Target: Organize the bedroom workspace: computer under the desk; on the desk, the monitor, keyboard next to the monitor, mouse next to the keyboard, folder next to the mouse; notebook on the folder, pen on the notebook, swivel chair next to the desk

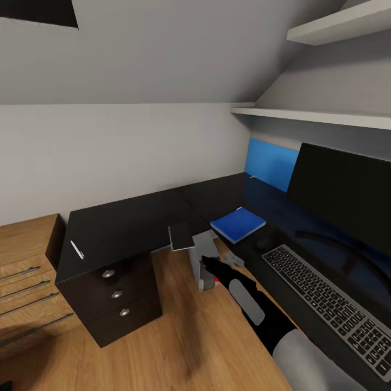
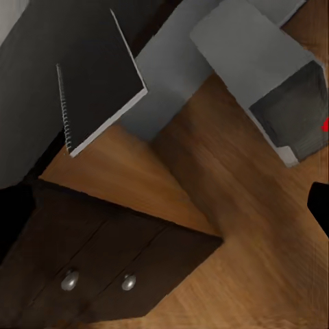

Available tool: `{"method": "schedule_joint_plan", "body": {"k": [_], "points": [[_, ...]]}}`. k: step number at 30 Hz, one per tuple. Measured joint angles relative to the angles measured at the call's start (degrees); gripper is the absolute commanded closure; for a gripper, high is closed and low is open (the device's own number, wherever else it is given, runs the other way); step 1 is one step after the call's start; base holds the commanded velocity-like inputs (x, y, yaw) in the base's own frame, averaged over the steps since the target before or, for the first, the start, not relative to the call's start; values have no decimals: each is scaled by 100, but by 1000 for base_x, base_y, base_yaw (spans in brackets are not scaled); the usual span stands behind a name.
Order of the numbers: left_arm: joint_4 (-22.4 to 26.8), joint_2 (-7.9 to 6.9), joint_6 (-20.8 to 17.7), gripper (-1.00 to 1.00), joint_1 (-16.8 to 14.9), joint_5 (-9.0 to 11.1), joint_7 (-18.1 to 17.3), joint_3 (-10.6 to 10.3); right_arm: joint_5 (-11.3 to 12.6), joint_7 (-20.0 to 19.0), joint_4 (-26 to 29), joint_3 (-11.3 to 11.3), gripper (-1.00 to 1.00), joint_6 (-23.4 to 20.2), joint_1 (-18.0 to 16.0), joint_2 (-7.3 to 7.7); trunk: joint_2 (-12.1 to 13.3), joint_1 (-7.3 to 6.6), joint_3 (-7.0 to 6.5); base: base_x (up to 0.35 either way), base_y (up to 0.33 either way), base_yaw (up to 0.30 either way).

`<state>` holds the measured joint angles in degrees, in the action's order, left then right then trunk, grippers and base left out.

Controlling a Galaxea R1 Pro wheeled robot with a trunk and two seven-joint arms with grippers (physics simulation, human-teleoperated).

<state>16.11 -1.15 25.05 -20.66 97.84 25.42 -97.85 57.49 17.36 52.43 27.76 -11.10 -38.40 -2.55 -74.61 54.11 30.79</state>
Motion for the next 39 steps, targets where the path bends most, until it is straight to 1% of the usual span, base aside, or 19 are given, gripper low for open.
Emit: {"method": "schedule_joint_plan", "body": {"k": [2, 3, 5, 6, 7, 8, 10, 13, 14, 16, 17, 19, 22, 31, 34, 37, 38, 39], "points": [[0, 0, 0, -100, 0, 1, 0, -2, 374, -139, -2, 2, -100, -25, 1, 74, 0, 0, 0, 2, 0, 1], [0, -1, 0, -100, 0, 1, 0, -1, 729, -226, -5, 1, -100, -92, 4, 132, 0, 0, 0, 0, 0, 0], [0, -1, 0, -100, 0, 1, 0, 3, 1399, -322, -19, -16, -100, -376, 4, 207, 0, 0, 0, 0, 0, 0], [-1, -1, 0, -100, 0, 1, 0, 5, 1557, -335, -20, -25, -100, -478, 4, 220, 0, 0, 0, 8, 0, 0], [-2, -1, 0, -100, 0, 1, 0, 9, 1833, -356, -17, -64, -100, -690, 2, 240, 0, 0, 0, 212, 20, 0], [0, -2, 99, -100, 0, 2, 11, 2, 2321, -370, -26, -370, -100, -1118, -10, 219, 0, -2, 0, 253, 13, 0], [-1, -1, 326, -100, 0, 6, 22, -6, 2458, -318, -64, -538, -100, -1229, -37, 146, -1, -3, 0, 284, 8, 0], [0, -7, 464, -100, 0, 10, 27, -7, 2509, -287, -205, -691, -100, -1265, -58, 115, -1, -3, 0, 310, 3, 0], [-1, -7, 478, -100, 0, 12, 27, -6, 2514, -286, -249, -707, -100, -1266, -62, 111, -1, -3, 0, 294, 1, 0], [-2, -15, 515, -100, 0, 17, 29, 0, 2510, -304, -724, -716, -100, -1205, -67, 69, 0, -3, 1, 235, 1, 0], [-1, -17, 527, -100, 0, 18, 29, -1, 2509, -345, -880, -717, -100, -1173, -67, 53, 0, -2, 0, 186, 6, 0], [0, -17, 544, -100, 0, 19, 29, -8, 2492, -638, -1101, -737, -100, -1127, -70, 46, 0, -2, 0, 222, 52, 0], [1, -12, 547, -100, 0, 16, 27, -20, 2480, -846, -1195, -743, -100, -1112, -69, 60, 0, -2, 0, 202, 46, 0], [1, 6, 543, -100, 0, -2, 24, -34, 2473, -996, -1237, -738, -100, -1105, -68, 64, 0, 0, 0, 38, 8, 0], [1, 1, 523, -100, 0, 9, 36, -14, 2443, -1105, -1231, -734, -100, -1104, -69, 61, -119, 65, 54, 2, 0, 0], [1, -4, 511, -100, 0, 23, 45, 5, 2216, -1288, -1222, -707, -100, -1102, -68, 54, -239, 131, 108, 0, 0, 0], [1, -9, 502, -100, 0, 29, 51, 14, 2057, -1385, -1211, -694, -100, -1100, -68, 46, -280, 153, 126, 0, 0, -41], [-6, -27, 441, -100, -1, 42, 56, 42, 1883, -1571, -1191, -676, -100, -1097, -68, 36, -320, 175, 145, 0, 0, -51]]}}
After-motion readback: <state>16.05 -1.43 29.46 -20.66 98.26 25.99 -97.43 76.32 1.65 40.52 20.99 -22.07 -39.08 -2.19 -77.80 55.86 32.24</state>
